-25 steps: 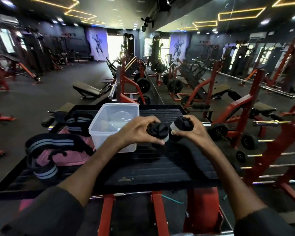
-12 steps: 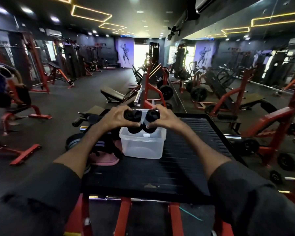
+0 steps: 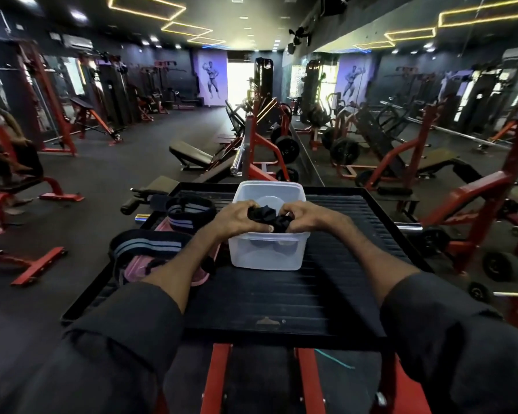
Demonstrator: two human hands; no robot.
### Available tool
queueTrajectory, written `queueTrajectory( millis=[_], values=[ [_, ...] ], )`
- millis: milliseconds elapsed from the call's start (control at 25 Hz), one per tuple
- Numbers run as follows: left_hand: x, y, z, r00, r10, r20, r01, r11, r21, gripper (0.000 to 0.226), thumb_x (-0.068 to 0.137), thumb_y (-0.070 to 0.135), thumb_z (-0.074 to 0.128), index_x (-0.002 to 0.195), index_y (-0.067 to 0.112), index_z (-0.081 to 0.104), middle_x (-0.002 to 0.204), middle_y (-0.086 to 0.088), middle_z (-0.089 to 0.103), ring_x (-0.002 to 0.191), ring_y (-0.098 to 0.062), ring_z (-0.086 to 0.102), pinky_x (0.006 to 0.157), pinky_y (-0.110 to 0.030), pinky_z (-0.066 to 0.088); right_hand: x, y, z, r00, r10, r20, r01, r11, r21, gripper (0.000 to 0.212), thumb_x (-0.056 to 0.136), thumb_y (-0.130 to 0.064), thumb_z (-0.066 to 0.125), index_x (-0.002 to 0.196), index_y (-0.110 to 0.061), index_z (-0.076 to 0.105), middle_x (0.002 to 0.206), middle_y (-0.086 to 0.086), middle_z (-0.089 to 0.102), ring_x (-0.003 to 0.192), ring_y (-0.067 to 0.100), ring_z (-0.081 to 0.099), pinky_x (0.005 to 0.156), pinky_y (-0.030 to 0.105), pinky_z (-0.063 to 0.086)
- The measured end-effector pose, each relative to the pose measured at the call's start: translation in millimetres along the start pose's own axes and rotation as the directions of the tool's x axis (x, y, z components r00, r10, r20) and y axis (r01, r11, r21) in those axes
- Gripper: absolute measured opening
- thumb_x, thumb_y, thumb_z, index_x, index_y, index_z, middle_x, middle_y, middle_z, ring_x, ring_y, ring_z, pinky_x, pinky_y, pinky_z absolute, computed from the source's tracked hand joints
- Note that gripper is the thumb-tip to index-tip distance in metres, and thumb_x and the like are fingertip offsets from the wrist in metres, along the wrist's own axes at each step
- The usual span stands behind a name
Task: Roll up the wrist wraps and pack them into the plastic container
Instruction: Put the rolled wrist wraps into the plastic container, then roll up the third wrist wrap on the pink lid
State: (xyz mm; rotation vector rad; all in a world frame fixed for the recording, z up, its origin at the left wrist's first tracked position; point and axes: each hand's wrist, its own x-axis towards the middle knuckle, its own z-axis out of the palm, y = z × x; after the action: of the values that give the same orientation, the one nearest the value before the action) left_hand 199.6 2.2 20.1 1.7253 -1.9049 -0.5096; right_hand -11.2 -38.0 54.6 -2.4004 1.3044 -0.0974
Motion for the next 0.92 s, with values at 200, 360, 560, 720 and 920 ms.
queueTrajectory(
  millis=[200, 360, 560, 720, 920],
  values=[
    [22, 40, 32, 0.999, 0.037, 0.036, -0.036, 0.999, -0.015, 0.073, 0.057, 0.071, 0.077, 0.113, 0.025, 0.065, 0.112, 0.002, 0.069, 0.106, -0.021, 0.062, 0.097, -0.043, 0.049, -25, 48, -12, 0.994, 0.084, -0.076, -0.076, 0.992, 0.100, 0.035, 0.076, -0.010, 0.070, 0.109, -0.019, 0.065, 0.103, 0.007, 0.070, 0.093, 0.021, 0.065, 0.070, 0.026, 0.050],
    [36, 66, 49, 0.989, 0.080, 0.122, -0.090, 0.993, 0.080, 0.074, 0.058, 0.076, 0.072, 0.111, 0.025, 0.063, 0.108, 0.002, 0.067, 0.101, -0.020, 0.061, 0.087, -0.038, 0.050, -46, 74, -19, 0.982, 0.125, -0.144, -0.112, 0.989, 0.094, 0.042, 0.077, -0.009, 0.071, 0.119, -0.013, 0.067, 0.111, 0.007, 0.070, 0.101, 0.022, 0.066, 0.080, 0.029, 0.052],
    [38, 72, 34, 0.954, 0.060, 0.295, -0.120, 0.974, 0.192, 0.080, 0.053, 0.087, 0.060, 0.102, 0.024, 0.062, 0.105, 0.002, 0.065, 0.101, -0.022, 0.061, 0.092, -0.043, 0.047, -46, 75, -20, 0.986, 0.151, -0.072, -0.148, 0.988, 0.046, 0.039, 0.079, -0.021, 0.072, 0.117, -0.027, 0.067, 0.117, 0.001, 0.069, 0.111, 0.021, 0.063, 0.104, 0.046, 0.048],
    [39, 83, 15, 0.858, -0.105, 0.502, -0.080, 0.940, 0.333, 0.055, 0.085, 0.067, 0.061, 0.107, 0.017, 0.065, 0.119, -0.010, 0.065, 0.106, -0.025, 0.057, 0.098, -0.039, 0.043, -38, 60, -31, 0.958, 0.173, 0.227, -0.170, 0.985, -0.034, 0.049, 0.095, -0.005, 0.061, 0.142, -0.010, 0.052, 0.141, 0.009, 0.058, 0.122, 0.018, 0.055, 0.101, 0.026, 0.044],
    [13, 64, -12, 0.966, 0.156, 0.207, -0.173, 0.983, 0.069, 0.052, 0.091, 0.048, 0.067, 0.130, 0.013, 0.064, 0.124, 0.001, 0.064, 0.117, -0.016, 0.059, 0.102, -0.034, 0.046, -33, 27, -37, 0.997, 0.056, -0.046, -0.057, 0.998, -0.018, 0.051, 0.089, -0.029, 0.073, 0.137, -0.021, 0.057, 0.133, -0.004, 0.056, 0.118, 0.016, 0.054, 0.103, 0.037, 0.042]
  ],
)
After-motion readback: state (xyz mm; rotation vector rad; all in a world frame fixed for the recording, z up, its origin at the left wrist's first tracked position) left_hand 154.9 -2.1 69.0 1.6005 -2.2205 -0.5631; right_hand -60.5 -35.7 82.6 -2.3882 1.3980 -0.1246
